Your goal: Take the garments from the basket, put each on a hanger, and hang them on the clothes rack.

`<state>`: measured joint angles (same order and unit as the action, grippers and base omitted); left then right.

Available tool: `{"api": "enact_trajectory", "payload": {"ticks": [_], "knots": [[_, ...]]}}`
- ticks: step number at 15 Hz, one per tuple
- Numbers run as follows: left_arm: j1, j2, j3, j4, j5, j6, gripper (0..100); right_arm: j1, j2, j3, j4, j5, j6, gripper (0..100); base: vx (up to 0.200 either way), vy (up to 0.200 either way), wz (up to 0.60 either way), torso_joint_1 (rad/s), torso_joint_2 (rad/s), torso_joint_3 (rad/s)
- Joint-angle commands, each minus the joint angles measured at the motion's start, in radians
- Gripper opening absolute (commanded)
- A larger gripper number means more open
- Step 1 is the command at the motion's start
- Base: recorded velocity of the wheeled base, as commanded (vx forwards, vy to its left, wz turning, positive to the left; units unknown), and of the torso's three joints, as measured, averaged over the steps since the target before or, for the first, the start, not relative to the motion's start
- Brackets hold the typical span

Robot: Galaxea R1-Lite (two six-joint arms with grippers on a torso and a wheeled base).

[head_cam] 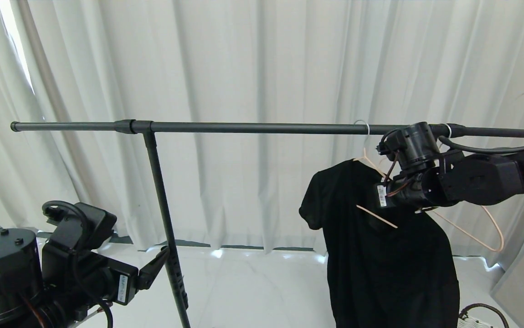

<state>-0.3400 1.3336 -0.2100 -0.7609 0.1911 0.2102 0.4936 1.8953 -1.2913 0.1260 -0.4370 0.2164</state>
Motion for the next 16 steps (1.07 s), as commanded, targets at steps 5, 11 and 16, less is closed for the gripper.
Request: {"api": "enact_trajectory", "payload": {"ticks": [5,11,16], "knots": [[-0.004,-0.001,0.003,0.000,0.001,0.000,100,0.003,0.007,-0.010,0.004,-0.002,0.001,0,0.000,0.000,0.00,0.000,0.00,0.000],[-0.002,0.001,0.006,0.000,0.002,-0.003,100,0.033,-0.190,-0.003,0.083,0.040,0.017,100,0.000,0.000,0.00,0.000,0.00,0.000],[0.045,-0.005,0.008,0.000,0.007,-0.003,100,0.006,-0.527,-0.003,0.371,0.198,-0.022,100,0.000,0.000,0.00,0.000,0.00,0.000]]}}
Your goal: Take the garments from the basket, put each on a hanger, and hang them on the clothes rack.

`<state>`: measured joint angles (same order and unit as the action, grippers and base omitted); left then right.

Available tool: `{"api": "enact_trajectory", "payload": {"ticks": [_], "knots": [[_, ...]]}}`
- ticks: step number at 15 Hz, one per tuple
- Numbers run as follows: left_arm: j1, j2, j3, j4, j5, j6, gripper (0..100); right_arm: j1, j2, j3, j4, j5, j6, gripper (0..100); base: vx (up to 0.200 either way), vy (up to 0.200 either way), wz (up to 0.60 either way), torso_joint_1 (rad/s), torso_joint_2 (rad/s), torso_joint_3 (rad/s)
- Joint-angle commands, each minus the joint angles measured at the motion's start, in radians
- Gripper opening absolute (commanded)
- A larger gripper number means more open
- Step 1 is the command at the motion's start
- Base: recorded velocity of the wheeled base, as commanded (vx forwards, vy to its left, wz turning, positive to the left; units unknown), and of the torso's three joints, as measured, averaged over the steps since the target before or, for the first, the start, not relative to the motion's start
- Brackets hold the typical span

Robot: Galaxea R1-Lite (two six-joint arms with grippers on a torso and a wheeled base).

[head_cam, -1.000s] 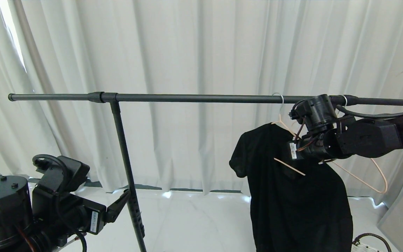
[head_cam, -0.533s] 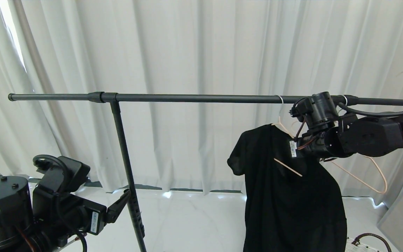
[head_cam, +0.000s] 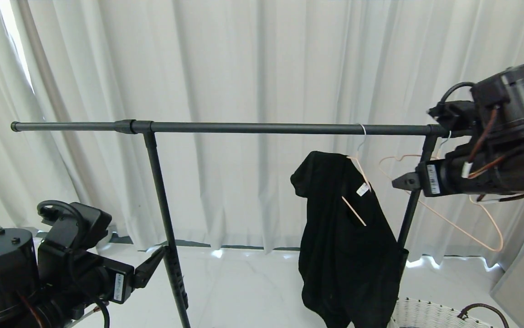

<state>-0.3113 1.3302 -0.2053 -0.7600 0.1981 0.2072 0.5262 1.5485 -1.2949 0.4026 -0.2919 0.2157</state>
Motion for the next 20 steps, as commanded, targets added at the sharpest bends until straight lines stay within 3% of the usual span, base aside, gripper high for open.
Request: {"api": "enact_trajectory", "payload": {"ticks": [1,3,4,6,13,15,18,20], "knots": [[0.027,-0.002,0.001,-0.001,0.000,-0.002,100,-0.068,-0.246,0.005,0.157,0.117,-0.073,100,0.000,0.000,0.00,0.000,0.00,0.000],[0.041,-0.002,0.001,-0.001,0.000,0.000,100,-0.161,-0.323,0.022,0.226,0.211,-0.191,100,0.000,0.000,0.00,0.000,0.00,0.000],[0.049,0.001,0.003,-0.001,0.000,-0.002,100,-0.258,-0.369,0.065,0.231,0.297,-0.319,100,0.000,0.000,0.00,0.000,0.00,0.000],[0.057,0.003,0.009,-0.001,0.000,-0.002,100,-0.307,-0.407,0.135,0.223,0.324,-0.421,100,0.000,0.000,0.00,0.000,0.00,0.000],[0.092,-0.008,0.037,-0.001,0.001,0.000,100,-0.307,-0.521,0.390,-0.008,0.181,-0.443,100,0.000,0.000,0.00,0.000,0.00,0.000],[0.092,-0.008,0.037,-0.001,0.001,0.000,100,-0.307,-0.539,0.457,-0.090,0.174,-0.463,100,0.000,0.000,0.00,0.000,0.00,0.000],[0.092,-0.006,0.055,-0.001,0.001,-0.003,100,-0.307,-0.576,0.548,-0.103,0.169,-0.478,100,0.000,0.000,0.00,0.000,0.00,0.000],[0.092,-0.005,0.046,-0.001,0.001,-0.003,100,-0.307,-0.574,0.556,-0.108,0.168,-0.486,100,0.000,0.000,0.00,0.000,0.00,0.000]]}}
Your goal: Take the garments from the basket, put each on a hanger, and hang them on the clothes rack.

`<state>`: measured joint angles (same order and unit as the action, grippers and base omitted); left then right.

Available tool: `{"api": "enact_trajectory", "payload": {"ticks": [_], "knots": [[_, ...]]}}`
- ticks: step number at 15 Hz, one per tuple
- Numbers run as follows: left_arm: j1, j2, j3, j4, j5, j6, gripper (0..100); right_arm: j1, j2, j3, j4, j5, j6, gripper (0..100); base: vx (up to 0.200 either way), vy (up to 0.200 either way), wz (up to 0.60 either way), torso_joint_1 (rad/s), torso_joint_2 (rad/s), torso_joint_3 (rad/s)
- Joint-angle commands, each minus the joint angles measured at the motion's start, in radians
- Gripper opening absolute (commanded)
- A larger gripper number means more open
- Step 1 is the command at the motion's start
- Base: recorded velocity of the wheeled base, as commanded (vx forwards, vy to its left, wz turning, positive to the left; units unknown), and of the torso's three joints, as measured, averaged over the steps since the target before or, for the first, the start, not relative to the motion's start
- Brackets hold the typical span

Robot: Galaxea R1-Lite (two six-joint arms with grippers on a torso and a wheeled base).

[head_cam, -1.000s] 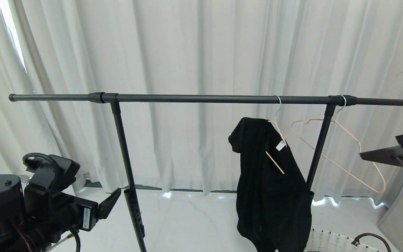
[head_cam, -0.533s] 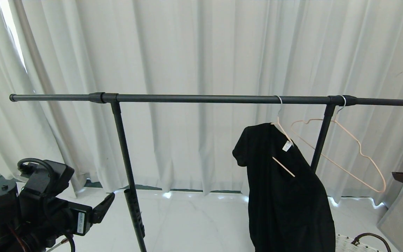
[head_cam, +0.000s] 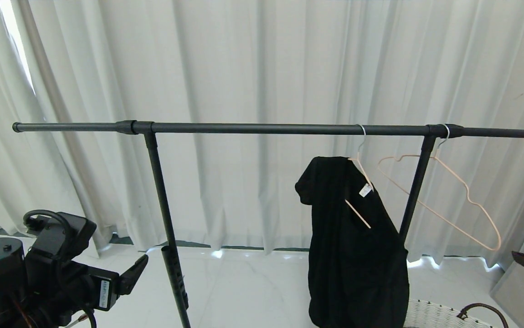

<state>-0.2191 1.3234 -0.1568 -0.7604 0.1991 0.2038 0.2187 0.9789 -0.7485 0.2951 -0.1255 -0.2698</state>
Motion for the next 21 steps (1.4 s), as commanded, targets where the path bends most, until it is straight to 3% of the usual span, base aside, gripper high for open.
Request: {"api": "enact_trajectory", "payload": {"ticks": [1,21], "knots": [[0.000,0.002,-0.001,0.000,0.000,0.000,100,0.001,-0.005,0.009,-0.001,-0.005,0.000,100,0.000,0.000,0.00,-0.027,0.05,0.036],[0.000,-0.001,-0.001,0.000,0.002,0.002,100,-0.006,0.024,0.092,-0.007,-0.045,0.000,100,0.000,0.000,0.00,-0.187,0.47,0.272]]}}
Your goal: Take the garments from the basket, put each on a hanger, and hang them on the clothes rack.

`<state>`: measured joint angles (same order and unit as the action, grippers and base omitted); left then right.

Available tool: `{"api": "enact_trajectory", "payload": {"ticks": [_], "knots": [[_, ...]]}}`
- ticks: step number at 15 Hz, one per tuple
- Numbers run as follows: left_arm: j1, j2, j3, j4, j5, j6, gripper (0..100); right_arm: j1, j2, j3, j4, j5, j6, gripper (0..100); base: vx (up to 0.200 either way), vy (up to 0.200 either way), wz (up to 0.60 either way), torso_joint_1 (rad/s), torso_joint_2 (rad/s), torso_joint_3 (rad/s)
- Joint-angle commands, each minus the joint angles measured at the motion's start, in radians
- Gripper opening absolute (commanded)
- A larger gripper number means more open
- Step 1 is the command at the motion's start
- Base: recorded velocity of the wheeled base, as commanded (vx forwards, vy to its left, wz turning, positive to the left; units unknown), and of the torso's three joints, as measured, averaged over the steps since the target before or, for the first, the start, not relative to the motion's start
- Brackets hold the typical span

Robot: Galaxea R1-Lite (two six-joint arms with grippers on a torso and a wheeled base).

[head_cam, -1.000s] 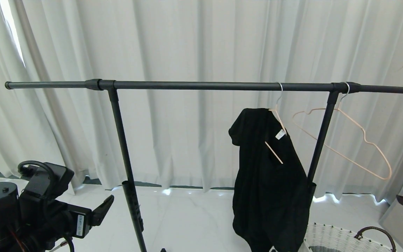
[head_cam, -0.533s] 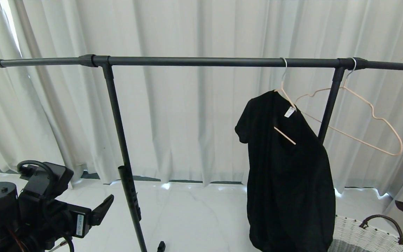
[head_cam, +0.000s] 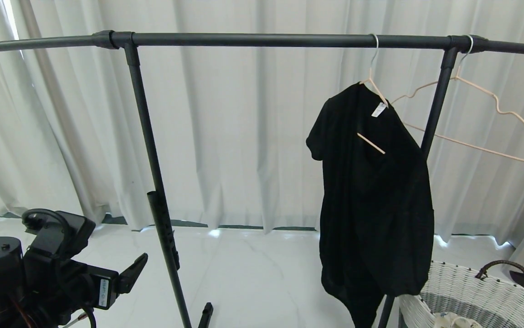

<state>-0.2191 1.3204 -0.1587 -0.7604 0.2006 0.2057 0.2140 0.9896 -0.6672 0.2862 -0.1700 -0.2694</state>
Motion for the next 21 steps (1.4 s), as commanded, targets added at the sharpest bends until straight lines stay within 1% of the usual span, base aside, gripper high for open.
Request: {"api": "enact_trajectory", "payload": {"ticks": [1,2,4,6,8,9,11,12,13,14,16,18,21], "knots": [[0.000,0.000,-0.001,0.000,0.000,0.000,100,-0.013,0.023,0.026,0.002,0.000,-0.001,100,0.000,0.000,0.00,-0.139,0.45,0.305],[0.000,0.000,-0.002,0.000,0.000,0.001,100,-0.022,0.034,0.034,0.002,0.000,-0.001,100,0.000,0.000,0.00,-0.129,0.44,0.305],[0.000,0.003,-0.004,0.000,0.000,0.004,100,-0.050,0.070,0.051,0.001,0.000,-0.010,100,0.000,0.000,0.00,-0.002,0.15,0.071],[0.000,0.010,-0.004,0.000,0.000,0.004,100,-0.093,0.119,0.069,-0.013,0.001,-0.059,100,0.000,0.000,0.00,-0.061,0.11,0.112],[0.000,0.014,-0.005,0.000,0.000,0.004,100,-0.130,0.189,0.123,-0.079,0.001,-0.106,100,0.000,0.000,0.00,-0.009,0.02,0.025],[0.000,0.013,-0.007,0.000,0.000,0.004,100,-0.154,0.242,0.159,-0.136,0.001,-0.151,100,0.000,0.000,0.00,0.000,0.00,0.000],[0.000,0.013,-0.007,0.000,0.000,0.004,100,-0.191,0.362,0.232,-0.289,0.003,-0.264,100,0.000,0.000,0.00,0.000,0.00,0.000],[0.000,0.013,-0.007,0.000,0.000,0.004,100,-0.196,0.396,0.252,-0.337,0.003,-0.286,100,0.000,0.000,0.00,0.000,0.00,0.000],[0.000,0.014,-0.007,0.000,0.000,0.004,100,-0.199,0.459,0.285,-0.413,0.003,-0.309,100,0.000,0.000,0.00,0.000,0.00,0.000],[0.000,0.014,-0.007,0.000,0.000,0.004,100,-0.194,0.560,0.330,-0.553,0.003,-0.332,100,0.000,0.000,0.00,0.000,0.00,0.000],[0.000,0.014,-0.004,0.000,0.000,0.004,100,-0.196,0.659,0.370,-0.683,0.003,-0.380,100,0.000,0.000,0.00,0.000,0.00,0.000],[0.000,0.016,-0.004,0.000,0.003,0.004,100,-0.196,0.741,0.385,-0.763,0.001,-0.384,100,0.000,0.000,0.00,0.000,0.00,0.000],[0.000,0.011,0.004,0.000,0.043,0.001,100,-0.199,0.831,0.387,-0.840,-0.002,-0.386,100,0.000,0.000,0.00,0.000,0.00,0.000]]}}
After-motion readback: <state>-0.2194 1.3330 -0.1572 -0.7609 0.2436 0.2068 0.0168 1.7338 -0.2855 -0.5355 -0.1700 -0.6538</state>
